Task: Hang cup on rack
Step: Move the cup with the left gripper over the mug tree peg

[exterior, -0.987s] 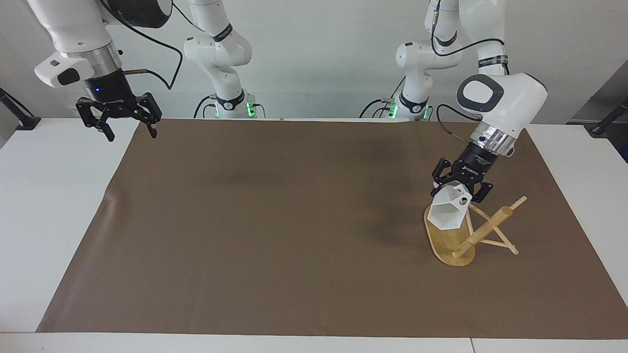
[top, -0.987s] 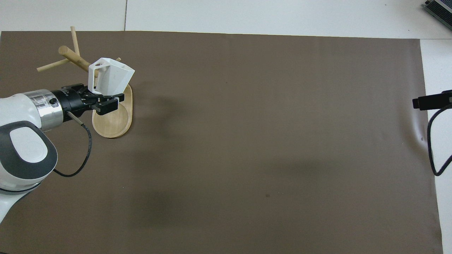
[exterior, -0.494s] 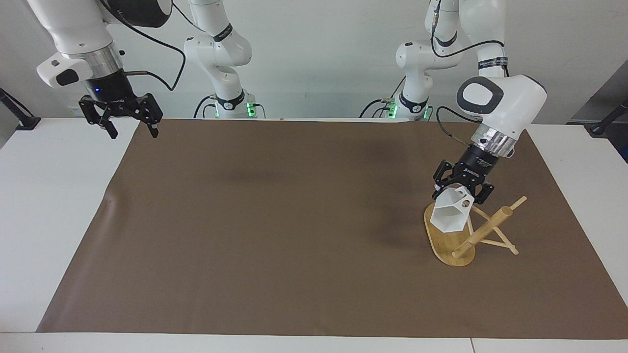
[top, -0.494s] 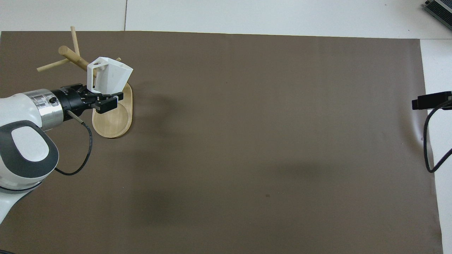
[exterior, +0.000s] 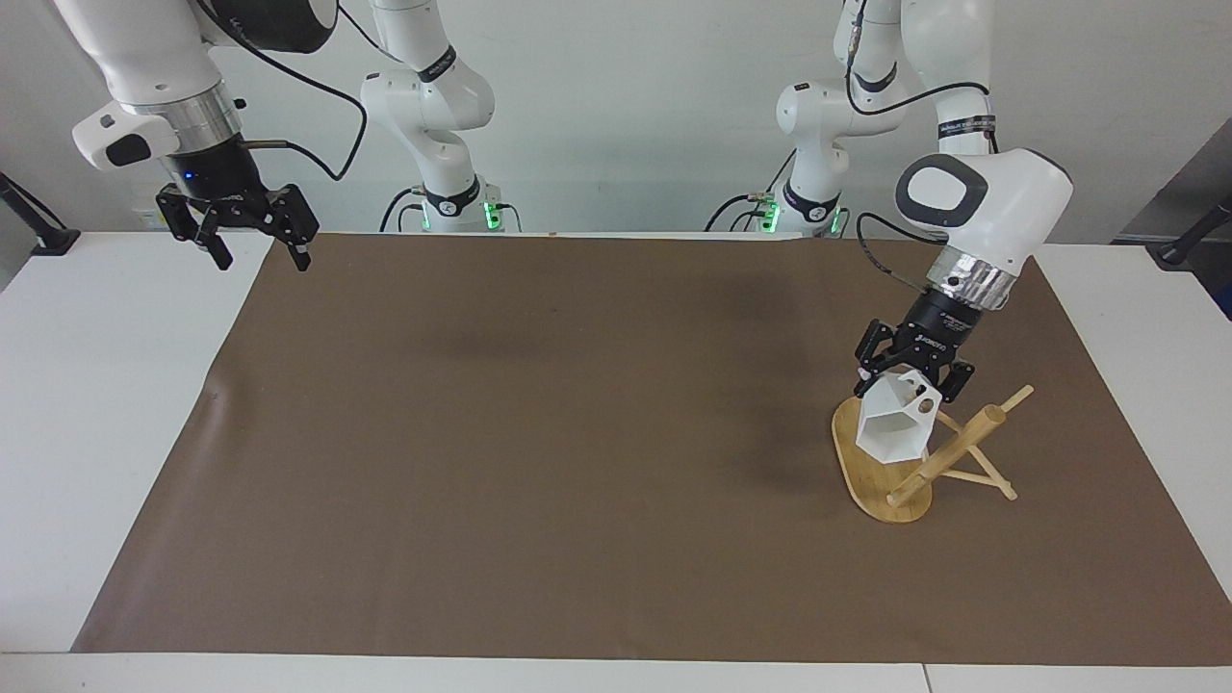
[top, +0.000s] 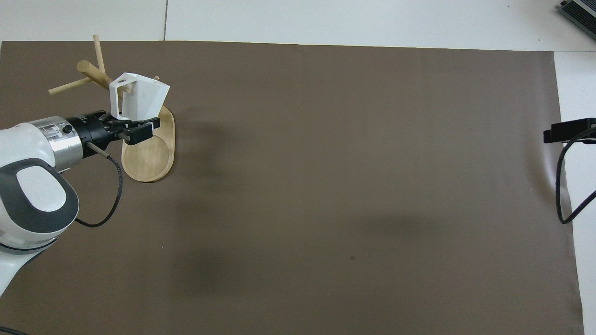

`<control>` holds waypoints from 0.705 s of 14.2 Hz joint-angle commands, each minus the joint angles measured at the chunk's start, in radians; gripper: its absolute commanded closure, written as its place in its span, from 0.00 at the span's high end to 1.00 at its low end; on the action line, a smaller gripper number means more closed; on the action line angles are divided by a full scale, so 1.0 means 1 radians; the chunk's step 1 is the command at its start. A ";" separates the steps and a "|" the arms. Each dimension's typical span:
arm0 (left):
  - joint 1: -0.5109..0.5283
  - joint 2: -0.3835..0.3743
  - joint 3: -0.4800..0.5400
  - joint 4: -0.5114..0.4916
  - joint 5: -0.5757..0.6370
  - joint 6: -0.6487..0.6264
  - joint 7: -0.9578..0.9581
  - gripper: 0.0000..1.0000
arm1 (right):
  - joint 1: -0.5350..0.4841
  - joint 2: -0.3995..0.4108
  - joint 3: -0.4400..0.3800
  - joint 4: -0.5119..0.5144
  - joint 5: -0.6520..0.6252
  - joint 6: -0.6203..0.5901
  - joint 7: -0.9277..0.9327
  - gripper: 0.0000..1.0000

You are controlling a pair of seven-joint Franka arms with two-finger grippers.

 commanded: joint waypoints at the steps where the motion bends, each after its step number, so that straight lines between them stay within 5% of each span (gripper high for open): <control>1: 0.001 0.002 0.001 -0.005 0.026 0.025 -0.054 0.00 | -0.001 -0.014 0.006 -0.002 -0.003 -0.023 0.022 1.00; 10: 0.001 0.003 0.002 -0.019 0.026 0.059 -0.087 0.00 | -0.001 -0.017 0.012 -0.007 -0.002 -0.025 0.016 1.00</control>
